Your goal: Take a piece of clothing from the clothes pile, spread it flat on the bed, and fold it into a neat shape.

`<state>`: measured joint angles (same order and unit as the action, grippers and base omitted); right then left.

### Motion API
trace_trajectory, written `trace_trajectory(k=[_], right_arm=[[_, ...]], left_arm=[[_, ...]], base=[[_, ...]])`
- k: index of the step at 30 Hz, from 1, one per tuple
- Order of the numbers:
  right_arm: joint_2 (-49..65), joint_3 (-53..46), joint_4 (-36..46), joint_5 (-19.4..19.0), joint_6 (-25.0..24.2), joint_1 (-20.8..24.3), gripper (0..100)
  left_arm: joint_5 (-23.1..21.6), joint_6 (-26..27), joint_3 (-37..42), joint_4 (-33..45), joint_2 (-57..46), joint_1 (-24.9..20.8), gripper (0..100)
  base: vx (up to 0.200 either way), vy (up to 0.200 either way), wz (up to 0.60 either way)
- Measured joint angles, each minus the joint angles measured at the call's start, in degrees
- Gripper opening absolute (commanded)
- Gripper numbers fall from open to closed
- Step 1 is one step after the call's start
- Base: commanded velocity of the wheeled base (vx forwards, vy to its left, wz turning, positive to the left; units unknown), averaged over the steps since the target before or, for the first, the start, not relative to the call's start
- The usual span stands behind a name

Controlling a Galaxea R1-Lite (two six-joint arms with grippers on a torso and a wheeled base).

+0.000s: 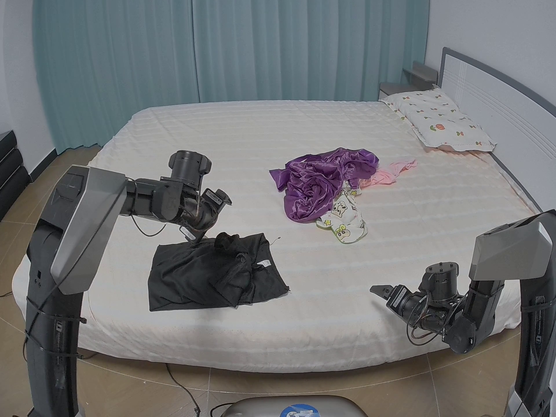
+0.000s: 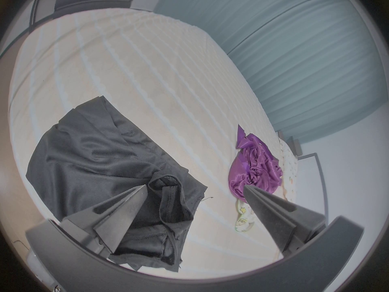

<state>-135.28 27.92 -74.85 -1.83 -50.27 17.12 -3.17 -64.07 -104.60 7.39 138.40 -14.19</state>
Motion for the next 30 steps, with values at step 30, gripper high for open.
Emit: trace_trajectory(k=[30], right_arm=[[2.76,0.91,-2.52,1.01,1.19,4.82,100]], left_arm=[[-17.65,-3.23,35.52,-13.54,-14.4,18.98,100]], base=[[0.12,0.0,0.0]])
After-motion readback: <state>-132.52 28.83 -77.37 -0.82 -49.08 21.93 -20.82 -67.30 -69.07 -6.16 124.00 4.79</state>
